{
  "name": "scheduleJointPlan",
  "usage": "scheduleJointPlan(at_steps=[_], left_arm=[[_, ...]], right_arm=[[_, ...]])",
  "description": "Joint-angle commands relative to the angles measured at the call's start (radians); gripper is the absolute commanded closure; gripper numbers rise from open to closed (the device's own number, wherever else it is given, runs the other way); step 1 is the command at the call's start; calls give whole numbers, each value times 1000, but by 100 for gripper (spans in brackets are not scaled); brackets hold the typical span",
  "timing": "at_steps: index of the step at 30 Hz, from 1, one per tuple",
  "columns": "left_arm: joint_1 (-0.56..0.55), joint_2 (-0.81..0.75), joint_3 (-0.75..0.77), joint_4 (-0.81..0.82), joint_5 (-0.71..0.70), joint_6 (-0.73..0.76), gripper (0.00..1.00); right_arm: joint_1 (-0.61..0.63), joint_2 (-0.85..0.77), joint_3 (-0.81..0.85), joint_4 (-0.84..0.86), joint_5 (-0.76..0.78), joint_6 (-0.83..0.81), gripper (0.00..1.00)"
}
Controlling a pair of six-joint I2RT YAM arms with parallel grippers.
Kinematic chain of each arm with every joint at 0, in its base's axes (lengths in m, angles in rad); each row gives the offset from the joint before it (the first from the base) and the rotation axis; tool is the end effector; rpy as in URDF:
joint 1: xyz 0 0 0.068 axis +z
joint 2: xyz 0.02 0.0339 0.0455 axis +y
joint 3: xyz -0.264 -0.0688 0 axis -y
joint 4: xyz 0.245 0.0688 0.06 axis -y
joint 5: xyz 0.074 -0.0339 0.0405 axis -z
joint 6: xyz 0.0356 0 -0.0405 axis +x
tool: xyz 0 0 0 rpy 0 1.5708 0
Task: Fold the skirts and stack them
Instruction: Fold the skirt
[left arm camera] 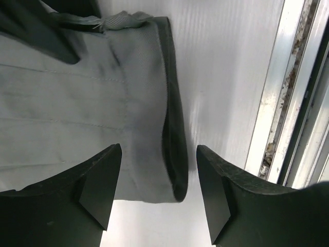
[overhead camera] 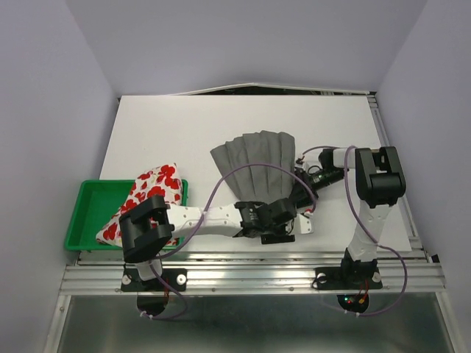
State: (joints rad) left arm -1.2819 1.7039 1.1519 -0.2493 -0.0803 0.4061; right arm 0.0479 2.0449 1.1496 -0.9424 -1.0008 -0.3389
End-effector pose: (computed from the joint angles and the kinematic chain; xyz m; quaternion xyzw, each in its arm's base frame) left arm 0.1085 -0.3551 0.2191 0.6821 0.6267 -0.1253 0.3554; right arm 0.3142 0.0451 0.1048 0.1045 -0.8656 -0.4874 0.0466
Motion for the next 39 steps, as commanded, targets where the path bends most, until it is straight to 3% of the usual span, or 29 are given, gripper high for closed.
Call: scheduleJointPlan(at_steps=[1, 5, 11, 14, 18, 22, 28, 35, 39], left_arm=[[-33, -61, -81, 80, -64, -16, 28], [-48, -44, -107, 96, -82, -15, 28], [-37, 25, -167, 131, -144, -3, 31], [-19, 37, -192, 127, -90, -19, 46], [-8, 10, -221, 131, -44, -23, 62], [-5, 17, -215, 128, -21, -15, 77], [3, 34, -202, 128, -9, 0, 99], [39, -26, -172, 91, 71, 14, 100], [53, -87, -107, 10, 160, 10, 100]], right_arm=[[3, -15, -36, 172, -78, 168, 39], [3, -80, -76, 301, -73, 287, 34], [3, -133, -54, 269, 68, 276, 35], [-6, -215, -28, 251, 280, 244, 40], [-39, -288, 71, 191, 386, 184, 41], [-51, -282, 247, 146, 335, 141, 42], [-19, -135, 445, 131, 154, 176, 46], [99, -40, 501, 258, 114, 227, 48], [162, 29, 496, 267, 126, 166, 51]])
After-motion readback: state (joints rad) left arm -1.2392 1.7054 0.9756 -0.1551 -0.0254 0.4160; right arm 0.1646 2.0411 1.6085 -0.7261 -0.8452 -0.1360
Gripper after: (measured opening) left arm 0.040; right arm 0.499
